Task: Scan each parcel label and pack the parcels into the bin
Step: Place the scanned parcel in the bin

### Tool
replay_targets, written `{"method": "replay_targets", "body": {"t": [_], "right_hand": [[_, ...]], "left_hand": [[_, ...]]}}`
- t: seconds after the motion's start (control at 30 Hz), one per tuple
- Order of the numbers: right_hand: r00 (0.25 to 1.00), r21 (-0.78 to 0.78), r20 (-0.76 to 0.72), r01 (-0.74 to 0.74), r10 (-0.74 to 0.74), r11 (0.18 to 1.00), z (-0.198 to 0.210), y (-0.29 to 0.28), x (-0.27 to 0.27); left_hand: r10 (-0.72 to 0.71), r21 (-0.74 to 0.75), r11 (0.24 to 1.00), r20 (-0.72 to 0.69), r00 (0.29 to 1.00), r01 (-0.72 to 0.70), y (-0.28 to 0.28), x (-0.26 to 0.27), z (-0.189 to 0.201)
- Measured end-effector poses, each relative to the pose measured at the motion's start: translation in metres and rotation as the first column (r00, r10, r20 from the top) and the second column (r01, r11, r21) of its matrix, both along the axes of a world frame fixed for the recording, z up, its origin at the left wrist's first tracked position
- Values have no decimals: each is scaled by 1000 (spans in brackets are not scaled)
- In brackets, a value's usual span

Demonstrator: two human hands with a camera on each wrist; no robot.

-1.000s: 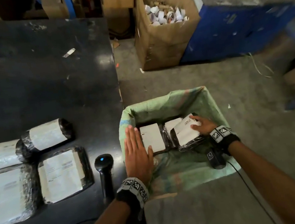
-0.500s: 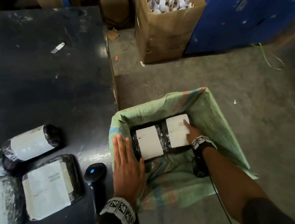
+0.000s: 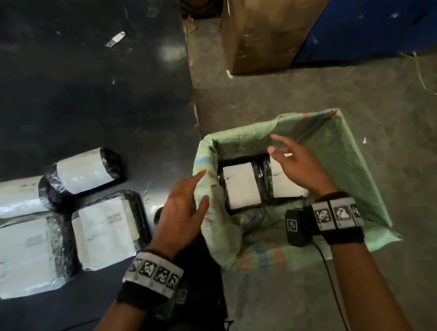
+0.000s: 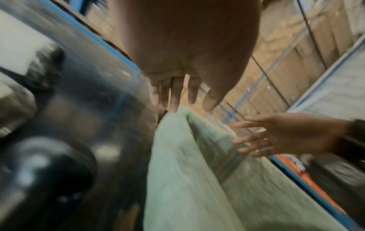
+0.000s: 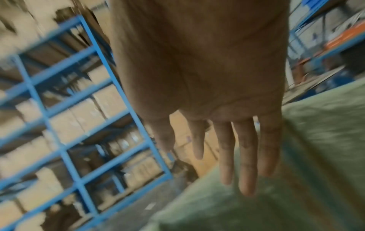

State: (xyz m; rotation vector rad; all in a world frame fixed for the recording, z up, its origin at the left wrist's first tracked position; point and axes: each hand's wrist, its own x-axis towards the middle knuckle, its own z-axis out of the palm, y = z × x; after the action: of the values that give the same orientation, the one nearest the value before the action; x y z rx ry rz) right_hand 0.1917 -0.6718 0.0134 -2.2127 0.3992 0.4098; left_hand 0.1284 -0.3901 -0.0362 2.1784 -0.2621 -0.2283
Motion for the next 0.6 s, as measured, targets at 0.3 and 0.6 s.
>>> {"method": "replay_targets", "body": {"t": [0.3, 0.6], "right_hand": [[961, 68, 0, -276, 277, 959, -11, 207, -87], [977, -140, -186, -136, 109, 981, -53, 268, -134]], "left_hand": [[409, 319, 860, 32, 912, -397, 224, -49, 9], [560, 481, 762, -154, 814, -433, 367, -136, -59]]}}
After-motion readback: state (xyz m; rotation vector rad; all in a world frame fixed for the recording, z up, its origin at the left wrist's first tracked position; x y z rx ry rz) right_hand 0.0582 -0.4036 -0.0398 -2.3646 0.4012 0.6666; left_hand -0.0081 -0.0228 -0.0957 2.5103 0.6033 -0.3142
